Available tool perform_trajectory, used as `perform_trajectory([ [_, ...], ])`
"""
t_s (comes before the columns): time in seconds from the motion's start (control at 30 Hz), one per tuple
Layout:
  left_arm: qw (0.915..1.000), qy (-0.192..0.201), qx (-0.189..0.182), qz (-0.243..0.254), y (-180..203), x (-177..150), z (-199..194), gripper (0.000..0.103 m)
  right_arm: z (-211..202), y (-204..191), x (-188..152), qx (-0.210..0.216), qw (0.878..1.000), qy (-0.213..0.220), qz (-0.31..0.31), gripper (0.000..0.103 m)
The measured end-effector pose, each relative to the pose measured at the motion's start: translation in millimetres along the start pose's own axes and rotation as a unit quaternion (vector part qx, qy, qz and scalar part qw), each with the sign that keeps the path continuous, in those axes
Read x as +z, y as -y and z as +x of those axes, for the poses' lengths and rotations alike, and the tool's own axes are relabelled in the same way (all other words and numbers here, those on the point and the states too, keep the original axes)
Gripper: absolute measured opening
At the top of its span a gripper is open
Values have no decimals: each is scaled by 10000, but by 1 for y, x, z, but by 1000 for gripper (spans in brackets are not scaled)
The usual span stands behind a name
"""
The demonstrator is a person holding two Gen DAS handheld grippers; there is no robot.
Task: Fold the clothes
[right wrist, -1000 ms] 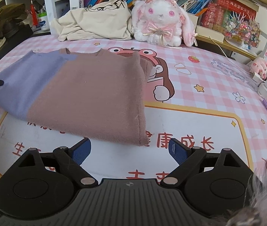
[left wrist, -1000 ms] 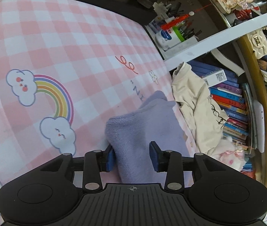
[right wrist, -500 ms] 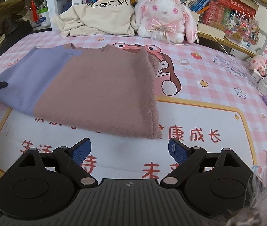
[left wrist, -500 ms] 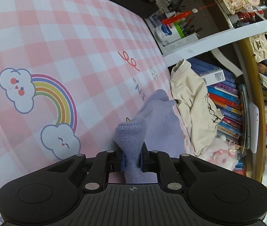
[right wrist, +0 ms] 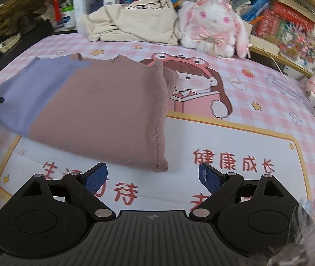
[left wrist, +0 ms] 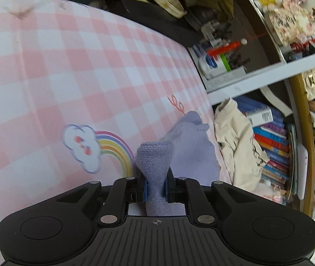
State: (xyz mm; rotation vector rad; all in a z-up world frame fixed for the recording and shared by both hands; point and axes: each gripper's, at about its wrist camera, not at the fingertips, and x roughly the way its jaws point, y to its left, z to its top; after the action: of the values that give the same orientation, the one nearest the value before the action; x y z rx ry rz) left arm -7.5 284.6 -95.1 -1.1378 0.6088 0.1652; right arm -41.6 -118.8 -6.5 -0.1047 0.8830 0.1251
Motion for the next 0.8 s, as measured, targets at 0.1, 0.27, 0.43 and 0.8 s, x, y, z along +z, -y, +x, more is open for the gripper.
perform_trajectory([
  [0.1,10000,67,31,11,-1,-1,-4,12,-1,1,-2,78,9999,23,-118,89],
  [0.27,9994,205,150,221,5,-5,-5,12,-5,17,-3,301,9993,183,-128,85],
  [0.43,9986,330,284,290,12,-8,-6,12,-3,32,11,879,9954,381,-102,71],
  [0.8,9954,558,625,470,26,-16,-8,12,47,61,48,1343,9907,171,150,45],
])
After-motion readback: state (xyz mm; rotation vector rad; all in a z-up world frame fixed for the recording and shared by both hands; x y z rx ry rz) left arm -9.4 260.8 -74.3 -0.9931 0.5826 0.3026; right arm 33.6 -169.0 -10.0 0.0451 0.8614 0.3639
